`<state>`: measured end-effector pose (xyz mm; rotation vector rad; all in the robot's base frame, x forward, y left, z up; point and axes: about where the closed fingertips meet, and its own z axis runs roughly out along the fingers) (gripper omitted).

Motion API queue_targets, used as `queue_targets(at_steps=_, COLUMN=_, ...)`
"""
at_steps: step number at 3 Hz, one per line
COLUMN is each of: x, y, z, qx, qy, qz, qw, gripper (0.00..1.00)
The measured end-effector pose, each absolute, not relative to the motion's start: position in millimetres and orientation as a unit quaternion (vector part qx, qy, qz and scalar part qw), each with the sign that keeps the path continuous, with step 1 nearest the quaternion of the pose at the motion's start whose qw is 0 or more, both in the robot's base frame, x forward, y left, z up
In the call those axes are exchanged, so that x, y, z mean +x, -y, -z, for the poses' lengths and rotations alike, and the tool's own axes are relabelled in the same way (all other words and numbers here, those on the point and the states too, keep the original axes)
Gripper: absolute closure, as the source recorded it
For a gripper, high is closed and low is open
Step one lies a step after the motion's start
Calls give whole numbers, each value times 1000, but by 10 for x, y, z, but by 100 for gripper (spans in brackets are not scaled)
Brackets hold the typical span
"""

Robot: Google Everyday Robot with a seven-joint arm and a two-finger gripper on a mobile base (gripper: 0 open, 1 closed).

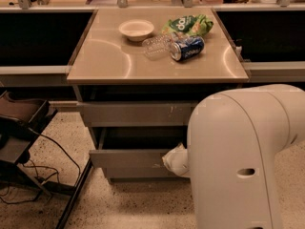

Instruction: Open middle drawer

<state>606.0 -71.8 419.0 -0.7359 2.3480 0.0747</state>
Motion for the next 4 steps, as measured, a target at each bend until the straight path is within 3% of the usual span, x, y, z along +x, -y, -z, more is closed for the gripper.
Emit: queue_targets(at_steps=4, x=5867, y=748, z=-4229, qx=-283, qy=-901, qz=-21, qw=327, gripper=100)
